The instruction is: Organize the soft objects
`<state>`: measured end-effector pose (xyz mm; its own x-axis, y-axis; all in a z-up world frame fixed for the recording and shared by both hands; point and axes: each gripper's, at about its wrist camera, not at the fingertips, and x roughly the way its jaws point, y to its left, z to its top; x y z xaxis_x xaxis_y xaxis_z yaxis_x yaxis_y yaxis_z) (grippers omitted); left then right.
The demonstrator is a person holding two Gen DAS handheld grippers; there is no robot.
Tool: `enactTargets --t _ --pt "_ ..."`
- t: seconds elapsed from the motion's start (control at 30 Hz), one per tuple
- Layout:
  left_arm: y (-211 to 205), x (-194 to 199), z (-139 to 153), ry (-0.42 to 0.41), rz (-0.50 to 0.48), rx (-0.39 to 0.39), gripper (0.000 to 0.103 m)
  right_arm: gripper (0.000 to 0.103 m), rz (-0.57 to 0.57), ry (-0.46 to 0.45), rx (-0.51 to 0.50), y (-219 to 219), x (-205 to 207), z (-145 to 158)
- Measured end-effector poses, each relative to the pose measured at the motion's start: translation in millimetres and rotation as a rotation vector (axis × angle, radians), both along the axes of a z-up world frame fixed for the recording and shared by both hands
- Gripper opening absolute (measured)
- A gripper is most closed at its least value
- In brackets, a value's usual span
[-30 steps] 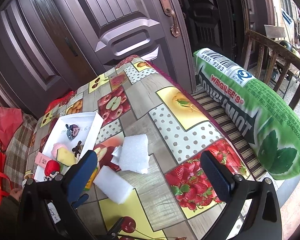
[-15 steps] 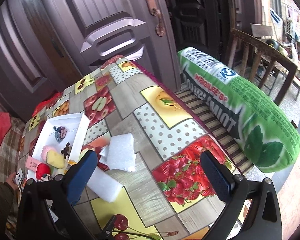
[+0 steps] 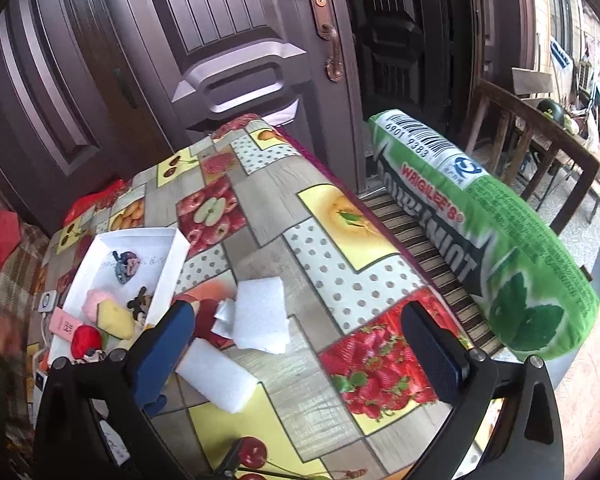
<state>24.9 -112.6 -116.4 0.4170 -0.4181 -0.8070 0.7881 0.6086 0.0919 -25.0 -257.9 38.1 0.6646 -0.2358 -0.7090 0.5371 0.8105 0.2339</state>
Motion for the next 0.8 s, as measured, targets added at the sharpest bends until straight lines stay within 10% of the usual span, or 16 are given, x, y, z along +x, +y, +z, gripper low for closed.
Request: enactTargets --t 0.8 --pt "-0.1 -0.2 0.1 -0.001 0.000 0.000 0.102 0.103 -0.002 -0.069 0.089 -6.1 -23.0 1.8"
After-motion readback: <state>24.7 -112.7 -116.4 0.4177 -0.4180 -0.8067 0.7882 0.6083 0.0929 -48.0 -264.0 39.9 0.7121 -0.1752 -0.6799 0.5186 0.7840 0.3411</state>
